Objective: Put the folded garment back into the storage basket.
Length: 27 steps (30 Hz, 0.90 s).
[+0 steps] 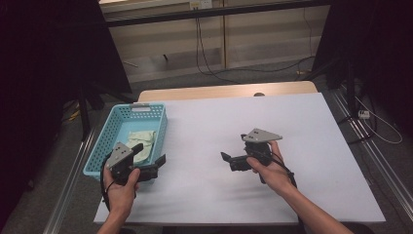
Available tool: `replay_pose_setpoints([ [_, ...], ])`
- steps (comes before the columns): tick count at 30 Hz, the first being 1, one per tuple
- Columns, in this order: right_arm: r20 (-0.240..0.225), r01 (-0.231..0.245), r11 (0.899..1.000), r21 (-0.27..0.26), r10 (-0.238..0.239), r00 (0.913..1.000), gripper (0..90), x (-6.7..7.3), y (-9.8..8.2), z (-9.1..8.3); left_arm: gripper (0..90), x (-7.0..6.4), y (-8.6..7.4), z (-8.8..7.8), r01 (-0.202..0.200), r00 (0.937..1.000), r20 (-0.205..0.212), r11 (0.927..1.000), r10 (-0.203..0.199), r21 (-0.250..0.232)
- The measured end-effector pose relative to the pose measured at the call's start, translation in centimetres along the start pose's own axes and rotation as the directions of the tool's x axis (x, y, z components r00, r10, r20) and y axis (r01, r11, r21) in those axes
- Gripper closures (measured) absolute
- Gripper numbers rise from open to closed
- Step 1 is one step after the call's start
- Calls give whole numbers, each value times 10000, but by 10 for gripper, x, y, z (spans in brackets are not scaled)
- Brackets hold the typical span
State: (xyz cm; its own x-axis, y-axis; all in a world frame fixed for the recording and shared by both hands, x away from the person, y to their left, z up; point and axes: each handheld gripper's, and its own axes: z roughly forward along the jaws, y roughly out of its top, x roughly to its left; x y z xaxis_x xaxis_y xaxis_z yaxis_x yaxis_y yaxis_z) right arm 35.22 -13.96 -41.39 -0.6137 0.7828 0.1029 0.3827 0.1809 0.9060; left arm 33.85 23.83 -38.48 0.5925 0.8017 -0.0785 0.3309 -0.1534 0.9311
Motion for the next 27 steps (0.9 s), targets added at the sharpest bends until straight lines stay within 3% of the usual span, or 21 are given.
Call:
replay_pose_setpoints([
  [2, 168, -47, 10000, -11, 47, 9998, 44, -5, -6, -9, 55, 1, -7, -6, 328, 9994, -89, 9990, -331, -294],
  [6, 517, -203, 9998, 42, 200, 9985, 45, -13, -17, -24, 53, 2, -12, -11, 337, 9986, -403, 9990, -348, -282],
  [7, 622, -267, 9996, -5, 267, 9977, 45, -15, -20, -28, 52, 3, -16, -13, 542, 9981, -279, 9980, -551, -338],
  [9, 807, -304, 9995, -59, 308, 9963, 45, -19, -25, -35, 51, 2, -17, -13, 412, 9986, -332, 9989, -420, -245],
  [12, 1008, -469, 9988, -167, 483, 9937, 45, -25, -32, -46, 51, 0, -18, -13, 539, 9982, -232, 9981, -546, -309],
  [16, 1375, -506, 9983, -281, 540, 9890, 44, -30, -40, -61, 51, -7, -24, -10, 108, 9999, -27, 9999, -109, -68],
  [21, 1773, -628, 9970, -449, 699, 9817, 44, -37, -52, -76, 50, -12, -25, -9, 69, 10000, 58, 10000, -69, -53],
  [27, 2098, -806, 9953, -530, 900, 9736, 41, -42, -63, -93, 49, -16, -31, -7, 231, 9996, 141, 9993, -235, 299],
])
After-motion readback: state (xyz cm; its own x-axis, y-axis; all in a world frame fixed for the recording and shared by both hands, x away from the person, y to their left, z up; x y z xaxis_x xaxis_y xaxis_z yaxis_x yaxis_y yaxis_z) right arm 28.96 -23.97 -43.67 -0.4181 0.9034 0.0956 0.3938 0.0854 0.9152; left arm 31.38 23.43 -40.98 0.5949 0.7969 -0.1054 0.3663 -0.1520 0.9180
